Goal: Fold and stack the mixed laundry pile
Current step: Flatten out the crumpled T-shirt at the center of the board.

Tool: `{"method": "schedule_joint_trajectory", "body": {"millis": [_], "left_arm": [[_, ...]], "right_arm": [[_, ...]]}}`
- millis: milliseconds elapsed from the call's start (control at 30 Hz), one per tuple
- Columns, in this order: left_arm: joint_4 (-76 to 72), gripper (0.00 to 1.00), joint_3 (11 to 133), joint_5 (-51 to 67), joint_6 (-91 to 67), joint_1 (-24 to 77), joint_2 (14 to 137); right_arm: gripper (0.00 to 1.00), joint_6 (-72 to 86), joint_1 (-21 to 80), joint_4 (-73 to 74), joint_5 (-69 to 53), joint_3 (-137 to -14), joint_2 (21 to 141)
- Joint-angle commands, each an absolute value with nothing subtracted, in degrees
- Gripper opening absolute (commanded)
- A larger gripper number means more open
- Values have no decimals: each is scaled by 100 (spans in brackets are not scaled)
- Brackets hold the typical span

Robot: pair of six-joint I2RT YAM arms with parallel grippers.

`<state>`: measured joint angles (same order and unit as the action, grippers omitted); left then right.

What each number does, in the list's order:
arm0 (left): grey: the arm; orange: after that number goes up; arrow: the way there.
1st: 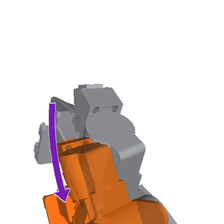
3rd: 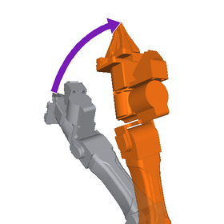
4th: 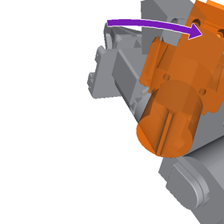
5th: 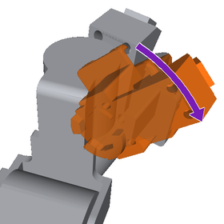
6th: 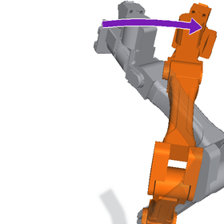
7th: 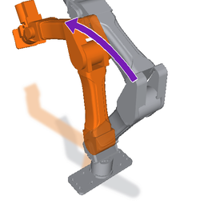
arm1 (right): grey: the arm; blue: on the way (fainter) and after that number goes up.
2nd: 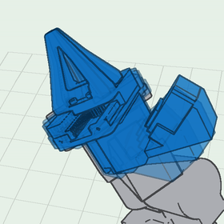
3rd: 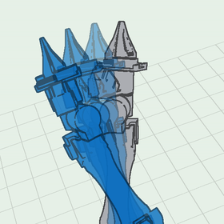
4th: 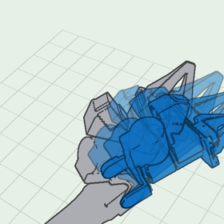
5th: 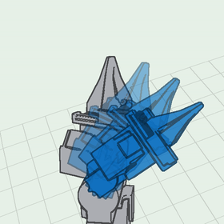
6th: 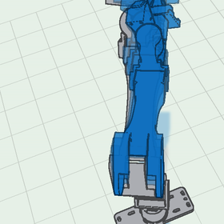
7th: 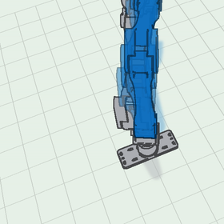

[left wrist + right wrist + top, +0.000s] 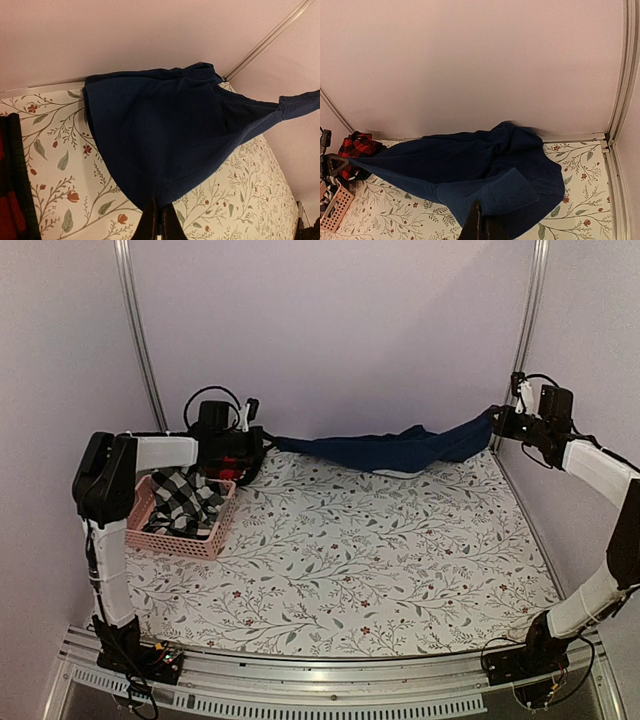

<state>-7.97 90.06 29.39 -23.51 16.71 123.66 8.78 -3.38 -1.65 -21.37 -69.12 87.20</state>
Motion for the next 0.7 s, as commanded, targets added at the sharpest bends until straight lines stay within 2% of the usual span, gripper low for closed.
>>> {"method": "schedule_joint_trajectory", "body": {"millis": [0, 300, 333, 400, 433, 467, 500, 567, 667], "left_arm": [[-632, 0, 8003, 2987, -2253, 1854, 11216], [-603, 0, 5270, 2333, -2672, 2492, 9492], [-583, 5, 5034, 2288, -2726, 2530, 9338], [-467, 13, 4631, 2128, -2758, 2578, 8997], [-454, 22, 4450, 2026, -2778, 2577, 8766], [-510, 34, 4262, 1941, -2806, 2583, 8528], [-568, 51, 4135, 1839, -2831, 2587, 8304], [-645, 61, 4034, 1667, -2788, 2604, 7970], [-539, 68, 4348, 1431, -2599, 2620, 7939]], "right_arm": [[0, 1271, -326, 446, -2486, -5935, 7620], [0, 2134, -264, 2065, -2691, -3929, 5141], [4, 2245, -256, 2284, -2883, -3817, 4744], [32, 2418, -247, 2690, -3212, -3681, 4280], [50, 2493, -246, 2849, -3279, -3653, 3956], [64, 2545, -240, 2938, -3249, -3653, 3760], [77, 2574, -241, 2956, -3203, -3672, 3508], [84, 2528, -237, 3010, -2902, -3812, 3192], [84, 2241, -237, 2740, -2742, -3795, 3549]]}}
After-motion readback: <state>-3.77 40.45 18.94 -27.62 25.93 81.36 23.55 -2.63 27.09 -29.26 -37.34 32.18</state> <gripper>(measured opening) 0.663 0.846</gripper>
